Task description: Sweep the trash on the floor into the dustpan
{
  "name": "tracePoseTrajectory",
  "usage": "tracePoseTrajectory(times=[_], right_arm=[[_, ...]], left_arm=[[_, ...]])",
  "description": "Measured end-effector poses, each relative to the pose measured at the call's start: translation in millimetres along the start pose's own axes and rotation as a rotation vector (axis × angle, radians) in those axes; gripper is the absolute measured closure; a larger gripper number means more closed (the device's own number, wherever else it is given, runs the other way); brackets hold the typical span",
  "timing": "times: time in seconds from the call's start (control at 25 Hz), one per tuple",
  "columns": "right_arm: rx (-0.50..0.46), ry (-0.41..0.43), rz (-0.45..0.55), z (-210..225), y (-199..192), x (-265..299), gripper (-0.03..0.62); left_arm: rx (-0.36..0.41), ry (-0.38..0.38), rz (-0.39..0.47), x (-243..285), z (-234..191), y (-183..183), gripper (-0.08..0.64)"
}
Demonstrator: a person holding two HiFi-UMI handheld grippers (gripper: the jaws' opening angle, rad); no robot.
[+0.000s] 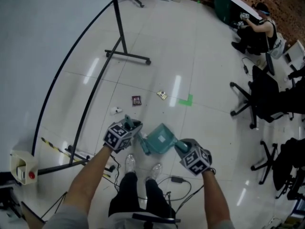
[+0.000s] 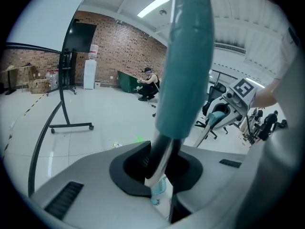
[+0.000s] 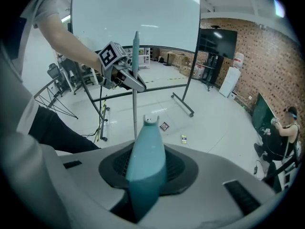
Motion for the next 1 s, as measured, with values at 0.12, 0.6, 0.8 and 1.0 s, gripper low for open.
tracePoseTrajectory(times=[0.12,0.6,0.8,1.0], right_arm=[[-0.007,0.004,-0.002,-2,4,2,0.488],[-0.007,0.017,0.011,-9,3,1,0.488],[-0.008,-0.003,0.043,-1,4,-9,0.489],[0.000,0.012,0.066,1,17,-14,0.488]], left_arm=[[-0.010,0.021,-0.003,1,-2,-13,0.517],[-0.045,-0.110,0.155,34,47,24,0.515],[0.013,-0.096,0.129,30,47,38,0.518],[-0.010,-0.010,0.092,-2,21,34,0.522]])
Point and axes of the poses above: the fingertips, and each gripper's own axes: x forward along the fingers, z to its right, y out of its top, the point moved 1 cm from there along -x, backward along the fingers, and after that the axes turned 13 degrees about x, right-handed, at the moved point
